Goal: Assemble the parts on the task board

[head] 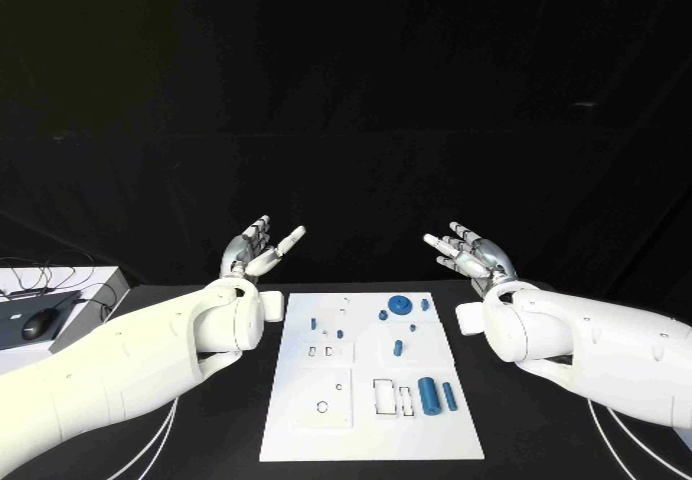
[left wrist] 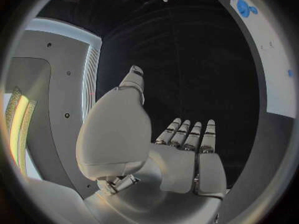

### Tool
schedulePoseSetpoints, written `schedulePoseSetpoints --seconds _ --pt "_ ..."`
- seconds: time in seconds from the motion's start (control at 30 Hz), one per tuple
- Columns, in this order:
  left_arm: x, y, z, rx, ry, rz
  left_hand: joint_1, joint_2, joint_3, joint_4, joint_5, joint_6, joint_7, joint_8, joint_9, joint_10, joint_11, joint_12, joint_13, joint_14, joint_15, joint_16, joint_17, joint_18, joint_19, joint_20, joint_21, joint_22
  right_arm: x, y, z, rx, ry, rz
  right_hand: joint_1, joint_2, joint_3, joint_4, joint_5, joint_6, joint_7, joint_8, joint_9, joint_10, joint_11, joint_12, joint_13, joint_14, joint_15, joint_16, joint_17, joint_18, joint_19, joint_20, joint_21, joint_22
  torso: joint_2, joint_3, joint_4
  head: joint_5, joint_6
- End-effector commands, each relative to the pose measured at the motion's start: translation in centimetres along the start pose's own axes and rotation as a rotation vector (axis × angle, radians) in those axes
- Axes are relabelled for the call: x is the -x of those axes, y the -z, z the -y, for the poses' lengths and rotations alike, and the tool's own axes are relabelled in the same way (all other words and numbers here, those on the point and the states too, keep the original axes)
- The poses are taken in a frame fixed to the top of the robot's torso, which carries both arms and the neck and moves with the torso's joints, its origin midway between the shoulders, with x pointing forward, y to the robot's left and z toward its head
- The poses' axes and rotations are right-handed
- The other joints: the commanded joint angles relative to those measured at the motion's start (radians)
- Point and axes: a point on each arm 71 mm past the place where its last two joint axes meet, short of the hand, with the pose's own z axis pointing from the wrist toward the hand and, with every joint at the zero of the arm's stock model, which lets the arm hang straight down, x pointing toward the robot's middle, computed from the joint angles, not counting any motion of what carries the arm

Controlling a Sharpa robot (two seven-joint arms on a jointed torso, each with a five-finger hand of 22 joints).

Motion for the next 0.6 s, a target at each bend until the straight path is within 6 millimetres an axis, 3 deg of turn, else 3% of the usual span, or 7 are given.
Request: schedulePoseSetpoints --seconds 0.03,0.27,0.3,0.4,0.5,0.53,0.6 --pt "-0.7 -0.5 0.2 -0.007 0.014 -0.100 0.056 -0.012 0.001 0.017 0.007 0.018 0.005 0.006 0.002 0.015 0.007 0.007 0.003 0.007 0.013 0.005 0.002 0.027 0.004 0.018 0.008 0.002 -0.3 -0.6 -0.1 -0.037 0.026 -0.183 0.068 -0.003 0.004 -0.022 0.006 0.023 0.162 0.008 0.003 0.021 0.017 0.007 0.003 0.032 0.010 0.005 0.003 0.022 0.036 0.008 0.016 0.004 0.000 0.0001 0.0001 0.000 0.000" --pt "-0.6 -0.6 0.2 -0.007 0.015 -0.101 0.057 -0.005 0.009 0.015 0.006 0.043 0.017 0.008 0.004 0.055 0.026 0.010 0.005 0.040 0.022 0.008 0.005 0.034 0.030 0.018 0.018 0.007 0.4 -1.2 -0.4 -0.050 0.053 -0.218 0.171 -0.018 0.004 -0.063 -0.007 0.130 0.151 0.016 0.010 0.143 -0.001 0.014 0.010 0.179 -0.012 0.013 0.011 0.050 0.146 -0.002 0.054 0.013 0.000 0.0001 0.0001 0.000 0.000" --pt "-0.9 -0.5 0.1 0.003 0.033 -0.143 0.057 -0.003 0.013 0.019 0.005 0.060 0.025 0.009 0.005 0.076 0.036 0.010 0.006 0.068 0.032 0.011 0.007 0.036 0.052 0.021 0.027 0.010 0.9 -1.2 -0.8 0.073 0.229 -0.238 0.198 -0.017 0.006 -0.075 -0.006 0.187 0.145 0.022 0.014 0.204 -0.011 0.016 0.013 0.275 -0.025 0.021 0.015 0.061 0.225 -0.009 0.081 0.022 0.000 -0.0001 0.0013 -0.005 -0.021" --pt "-0.8 -0.4 0.0 0.015 0.043 -0.179 0.059 0.023 0.034 0.015 0.000 0.142 0.043 0.024 0.014 0.156 0.064 0.021 0.012 0.134 0.064 0.019 0.012 0.030 0.111 0.027 0.048 0.019 0.8 -1.2 -0.9 0.131 0.328 -0.250 0.241 -0.016 0.002 -0.092 -0.002 0.306 0.128 0.028 0.021 0.343 -0.034 0.024 0.019 0.472 -0.052 0.029 0.024 0.079 0.425 -0.029 0.145 0.038 0.001 -0.0011 0.0006 -0.005 -0.024" --pt "-0.8 -0.1 -0.1 0.017 0.034 -0.227 0.061 0.091 0.076 0.008 -0.010 0.327 0.051 0.039 0.020 0.301 0.098 0.021 0.017 0.340 0.050 0.041 0.023 0.026 0.315 0.021 0.123 0.045 0.5 -1.1 -1.1 0.213 0.490 -0.288 0.271 -0.020 -0.003 -0.107 0.005 0.448 0.098 0.031 0.027 0.532 -0.063 0.030 0.027 0.708 -0.084 0.033 0.032 0.091 0.534 -0.059 0.169 0.037 0.006 -0.0006 -0.0012 -0.006 -0.029" --pt "-0.8 0.0 -0.1 0.015 0.026 -0.255 0.067 0.120 0.088 -0.002 -0.010 0.391 0.041 0.039 0.023 0.424 0.092 0.035 0.024 0.565 0.026 0.074 0.039 0.054 0.514 0.012 0.197 0.071 0.4 -1.0 -1.2 0.248 0.567 -0.304 0.278 -0.020 -0.004 -0.107 0.001 0.499 0.084 0.036 0.030 0.591 -0.074 0.033 0.029 0.778 -0.101 0.042 0.035 0.099 0.584 -0.076 0.181 0.038 0.010 -0.0008 -0.0016 -0.009 -0.030" --pt "-0.9 0.4 -0.1 0.008 0.020 -0.296 0.065 0.160 0.085 -0.041 -0.013 0.491 0.051 0.043 0.028 0.738 0.054 0.058 0.038 0.806 -0.016 0.116 0.052 0.084 0.624 -0.004 0.243 0.082 0.1 -0.9 -1.2 0.290 0.665 -0.317 0.290 -0.023 -0.006 -0.114 0.002 0.609 0.069 0.040 0.034 0.734 -0.099 0.036 0.034 0.915 -0.148 0.059 0.038 0.108 0.697 -0.122 0.228 0.054 0.014 -0.0005 -0.0012 -0.011 -0.031"
